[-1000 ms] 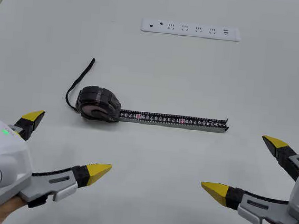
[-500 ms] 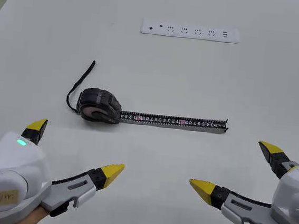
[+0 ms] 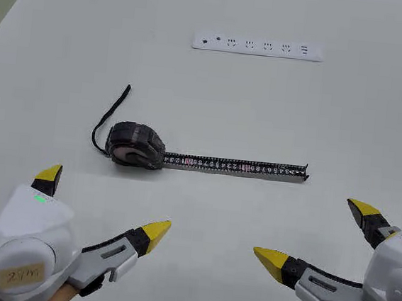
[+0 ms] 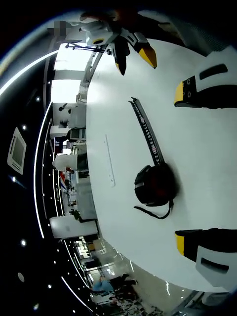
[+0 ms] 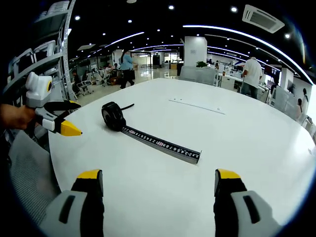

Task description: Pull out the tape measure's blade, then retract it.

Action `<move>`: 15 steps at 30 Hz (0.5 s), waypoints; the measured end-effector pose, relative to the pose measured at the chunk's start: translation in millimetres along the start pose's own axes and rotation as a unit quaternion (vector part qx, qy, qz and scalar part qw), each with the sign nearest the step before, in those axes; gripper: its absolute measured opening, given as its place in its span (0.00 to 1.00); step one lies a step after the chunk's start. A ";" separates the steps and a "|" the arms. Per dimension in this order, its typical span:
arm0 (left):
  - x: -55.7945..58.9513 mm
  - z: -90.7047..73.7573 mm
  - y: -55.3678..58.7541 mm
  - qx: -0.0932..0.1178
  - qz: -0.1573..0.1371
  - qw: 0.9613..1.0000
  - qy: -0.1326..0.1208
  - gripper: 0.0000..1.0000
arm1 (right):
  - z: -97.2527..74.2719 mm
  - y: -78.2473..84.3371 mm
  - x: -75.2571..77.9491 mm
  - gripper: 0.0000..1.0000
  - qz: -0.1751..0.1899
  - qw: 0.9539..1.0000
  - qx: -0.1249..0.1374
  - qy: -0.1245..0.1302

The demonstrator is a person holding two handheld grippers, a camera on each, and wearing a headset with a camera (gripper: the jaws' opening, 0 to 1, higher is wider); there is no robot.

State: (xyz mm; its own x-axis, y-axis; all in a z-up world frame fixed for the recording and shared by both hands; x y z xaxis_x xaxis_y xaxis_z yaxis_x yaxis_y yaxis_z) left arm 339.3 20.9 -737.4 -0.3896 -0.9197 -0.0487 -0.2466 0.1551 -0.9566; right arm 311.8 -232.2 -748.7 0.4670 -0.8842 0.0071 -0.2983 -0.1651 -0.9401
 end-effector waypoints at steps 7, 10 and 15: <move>-2.3 1.0 -0.8 0.000 -0.001 1.000 -0.013 1.00 | -0.8 -0.2 5.6 0.95 0.001 1.000 0.003 0.005; -3.1 1.7 1.2 -0.004 -0.005 1.000 -0.017 1.00 | -1.2 -0.2 5.1 0.95 -0.003 1.000 0.002 0.001; -5.5 3.8 4.4 -0.010 -0.007 0.999 -0.033 1.00 | -1.5 0.9 6.4 0.92 -0.017 1.000 0.011 -0.020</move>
State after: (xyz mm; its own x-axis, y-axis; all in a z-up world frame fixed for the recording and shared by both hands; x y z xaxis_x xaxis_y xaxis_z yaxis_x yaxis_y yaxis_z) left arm 343.8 25.3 -742.4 -0.3265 -0.9436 -0.0548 -0.2693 0.1485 -0.9516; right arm 313.2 -238.6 -749.0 0.5093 -0.8602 0.0269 -0.2638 -0.1858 -0.9465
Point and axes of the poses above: the centre of the closed fingertips' face, and the gripper's own axes: z roughly forward along the fingers, x roughly to its right, y roughly out of its underside, the point moved 1 cm from there along -z, roughly backward along the fingers, and after that the axes turned 14 degrees about x, right-handed, at the moved point
